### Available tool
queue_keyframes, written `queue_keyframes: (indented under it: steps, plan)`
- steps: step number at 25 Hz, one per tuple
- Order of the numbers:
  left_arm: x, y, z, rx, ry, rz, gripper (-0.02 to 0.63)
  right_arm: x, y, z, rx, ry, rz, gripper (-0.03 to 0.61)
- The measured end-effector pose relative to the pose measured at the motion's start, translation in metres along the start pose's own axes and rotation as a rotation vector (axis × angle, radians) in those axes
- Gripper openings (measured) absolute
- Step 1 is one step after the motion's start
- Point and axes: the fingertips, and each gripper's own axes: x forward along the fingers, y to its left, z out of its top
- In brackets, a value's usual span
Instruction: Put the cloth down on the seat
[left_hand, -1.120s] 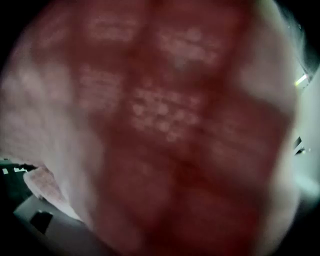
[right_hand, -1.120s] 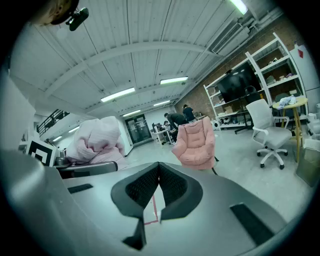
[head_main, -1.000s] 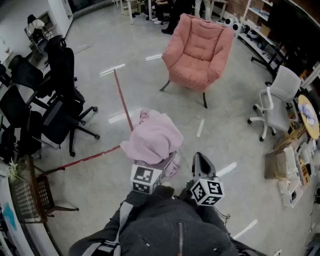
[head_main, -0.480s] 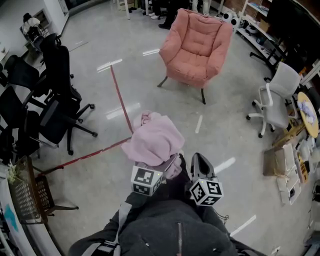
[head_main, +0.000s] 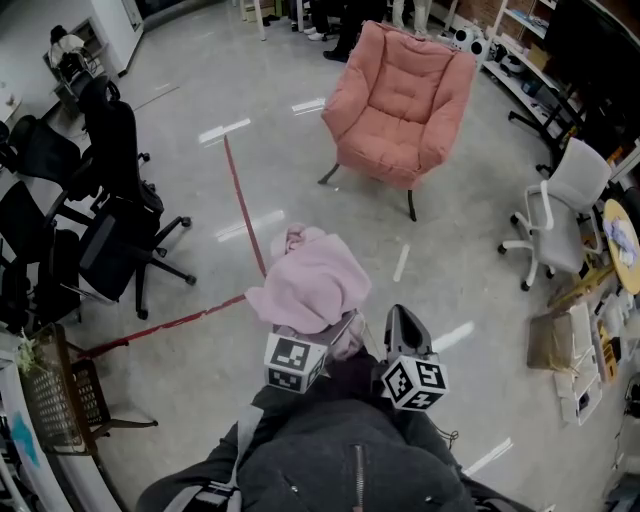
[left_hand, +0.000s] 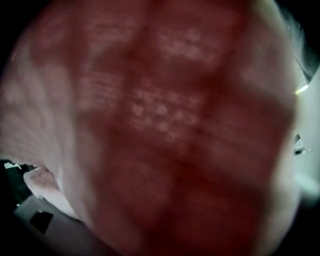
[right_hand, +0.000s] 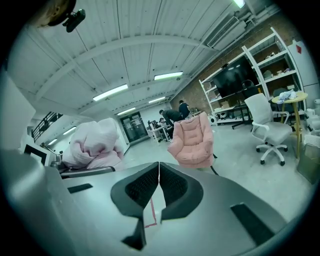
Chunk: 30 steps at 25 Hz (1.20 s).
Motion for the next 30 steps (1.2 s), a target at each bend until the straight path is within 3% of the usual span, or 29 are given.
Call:
queue_keyframes:
  steps: [17, 30]
  plan:
    - [0.131, 0.053, 0.058, 0.024, -0.028, 0.034, 0.471, 0.140, -0.038, 0.085, -0.034, -0.021, 0.099, 0.011]
    - [0.206, 0.066, 0.070, -0.006, -0.031, 0.028, 0.471, 0.200, -0.096, 0.110, -0.011, -0.005, 0.073, 0.011]
